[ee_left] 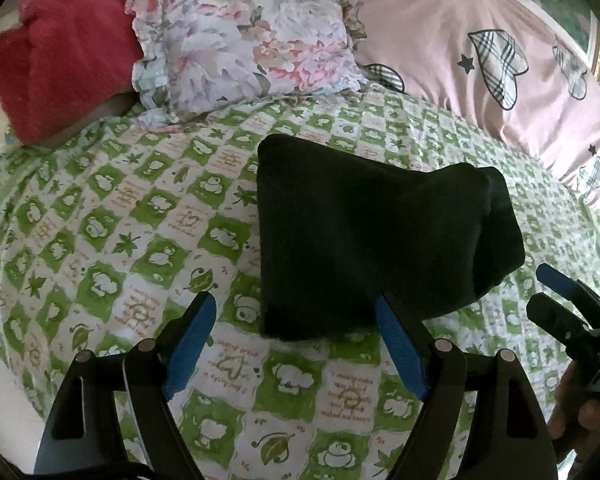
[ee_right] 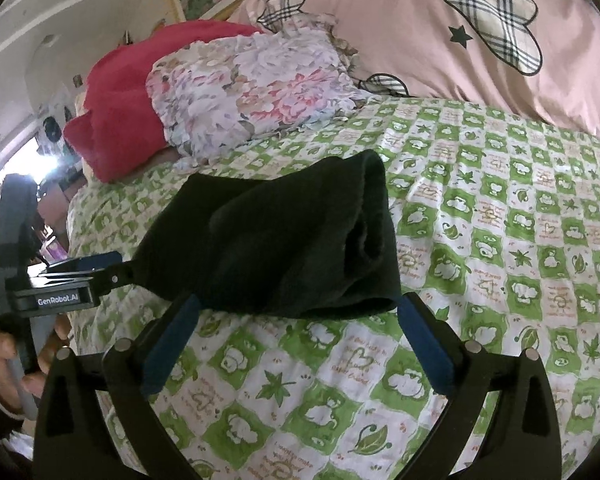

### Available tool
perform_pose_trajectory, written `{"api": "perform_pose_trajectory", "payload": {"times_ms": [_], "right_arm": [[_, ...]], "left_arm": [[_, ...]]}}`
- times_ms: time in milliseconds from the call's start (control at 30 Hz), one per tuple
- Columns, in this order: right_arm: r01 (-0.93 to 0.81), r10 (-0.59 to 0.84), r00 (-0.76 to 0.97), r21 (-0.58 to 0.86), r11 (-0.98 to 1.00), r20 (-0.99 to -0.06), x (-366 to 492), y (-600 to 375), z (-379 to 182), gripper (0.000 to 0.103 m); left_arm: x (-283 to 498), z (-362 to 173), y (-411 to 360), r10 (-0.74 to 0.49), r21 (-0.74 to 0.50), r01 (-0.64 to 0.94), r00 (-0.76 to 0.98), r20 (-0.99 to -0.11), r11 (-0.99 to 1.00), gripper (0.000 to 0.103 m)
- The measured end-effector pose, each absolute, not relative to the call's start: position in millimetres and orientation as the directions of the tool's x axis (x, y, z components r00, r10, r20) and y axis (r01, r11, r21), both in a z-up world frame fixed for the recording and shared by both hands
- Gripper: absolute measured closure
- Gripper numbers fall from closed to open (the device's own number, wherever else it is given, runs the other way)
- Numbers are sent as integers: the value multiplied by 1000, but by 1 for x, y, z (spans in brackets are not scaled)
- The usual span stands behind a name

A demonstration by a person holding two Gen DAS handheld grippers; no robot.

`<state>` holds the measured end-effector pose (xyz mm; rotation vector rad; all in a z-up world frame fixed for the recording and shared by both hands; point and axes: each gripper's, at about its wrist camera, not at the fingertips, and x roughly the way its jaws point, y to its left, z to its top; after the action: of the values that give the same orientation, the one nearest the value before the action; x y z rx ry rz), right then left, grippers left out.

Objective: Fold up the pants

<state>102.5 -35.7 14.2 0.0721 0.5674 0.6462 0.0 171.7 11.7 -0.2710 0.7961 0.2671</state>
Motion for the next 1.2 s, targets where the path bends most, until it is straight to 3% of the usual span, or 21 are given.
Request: {"api": "perform_pose_trajectory", "payload": {"times_ms": [500, 1200], "right_arm": [[-582, 581, 651, 170, 795, -488, 89, -23, 2, 3], [-570, 561, 674, 145, 809, -481, 91, -24, -6, 3]], "left_arm": [[-10, 1, 147, 168, -61, -294, 691, -703, 954, 20], [-8, -15, 157, 185, -76, -331, 687, -702, 941, 20]]}}
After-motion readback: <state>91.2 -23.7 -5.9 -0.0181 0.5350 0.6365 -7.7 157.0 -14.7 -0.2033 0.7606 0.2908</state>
